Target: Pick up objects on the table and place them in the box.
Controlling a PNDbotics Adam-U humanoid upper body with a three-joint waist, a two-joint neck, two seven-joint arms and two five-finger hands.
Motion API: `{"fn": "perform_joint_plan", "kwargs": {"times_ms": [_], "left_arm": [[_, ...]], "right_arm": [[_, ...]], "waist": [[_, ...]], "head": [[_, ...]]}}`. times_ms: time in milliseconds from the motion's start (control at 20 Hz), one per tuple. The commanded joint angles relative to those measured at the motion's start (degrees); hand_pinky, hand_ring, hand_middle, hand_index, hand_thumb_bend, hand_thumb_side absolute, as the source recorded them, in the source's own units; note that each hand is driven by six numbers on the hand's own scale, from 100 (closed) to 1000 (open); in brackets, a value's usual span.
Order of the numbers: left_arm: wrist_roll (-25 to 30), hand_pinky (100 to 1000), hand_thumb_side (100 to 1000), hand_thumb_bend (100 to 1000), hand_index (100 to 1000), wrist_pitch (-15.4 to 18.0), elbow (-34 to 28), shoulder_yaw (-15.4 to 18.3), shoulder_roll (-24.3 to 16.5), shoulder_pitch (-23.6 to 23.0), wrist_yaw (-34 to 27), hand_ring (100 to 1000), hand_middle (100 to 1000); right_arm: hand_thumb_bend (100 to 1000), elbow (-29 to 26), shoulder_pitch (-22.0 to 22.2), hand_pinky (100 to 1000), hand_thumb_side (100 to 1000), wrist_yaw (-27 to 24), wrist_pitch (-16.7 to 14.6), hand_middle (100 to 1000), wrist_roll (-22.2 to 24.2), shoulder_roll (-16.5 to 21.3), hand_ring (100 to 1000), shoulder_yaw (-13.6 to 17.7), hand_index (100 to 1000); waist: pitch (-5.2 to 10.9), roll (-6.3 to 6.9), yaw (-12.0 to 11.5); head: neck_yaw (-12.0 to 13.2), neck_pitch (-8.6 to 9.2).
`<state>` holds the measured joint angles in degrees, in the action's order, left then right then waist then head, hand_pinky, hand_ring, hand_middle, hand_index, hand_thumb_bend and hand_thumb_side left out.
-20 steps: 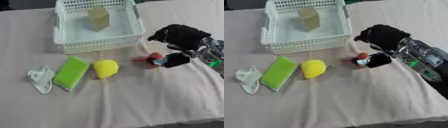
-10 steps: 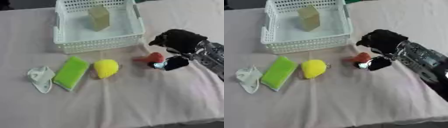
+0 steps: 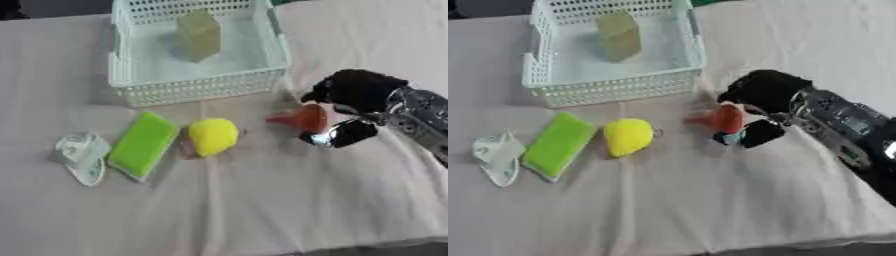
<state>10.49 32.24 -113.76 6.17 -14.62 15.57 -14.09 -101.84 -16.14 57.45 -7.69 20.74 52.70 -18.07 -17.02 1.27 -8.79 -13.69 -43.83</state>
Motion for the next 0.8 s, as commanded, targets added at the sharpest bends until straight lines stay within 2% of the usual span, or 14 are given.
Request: {"fn": "perform_joint_plan", "kwargs": {"times_ms": [50, 800], "left_arm": [[-0.2, 1000, 1000, 133, 885, -0.2, -0.8, 0.0, -0.6, 0.7, 0.1, 980, 906], [-0.7, 1000, 1000, 131, 876, -0.5, -0.8, -0.1, -0.4, 0.9, 0.5, 981, 899]], "right_arm": [[459, -0.9, -0.5, 791, 963, 0.0, -0.6, 618, 0.1, 1.6, 741, 0.3, 892], [419, 0.2, -0.8, 762, 897, -1.4, 0.0, 527, -0.1, 1.6, 647, 0.0, 805]], "waist": [[0.88, -0.12, 0.1], [0.81, -0.23, 0.0]], "head": [[-0.1, -0.29], [-0.2, -0.29]]}}
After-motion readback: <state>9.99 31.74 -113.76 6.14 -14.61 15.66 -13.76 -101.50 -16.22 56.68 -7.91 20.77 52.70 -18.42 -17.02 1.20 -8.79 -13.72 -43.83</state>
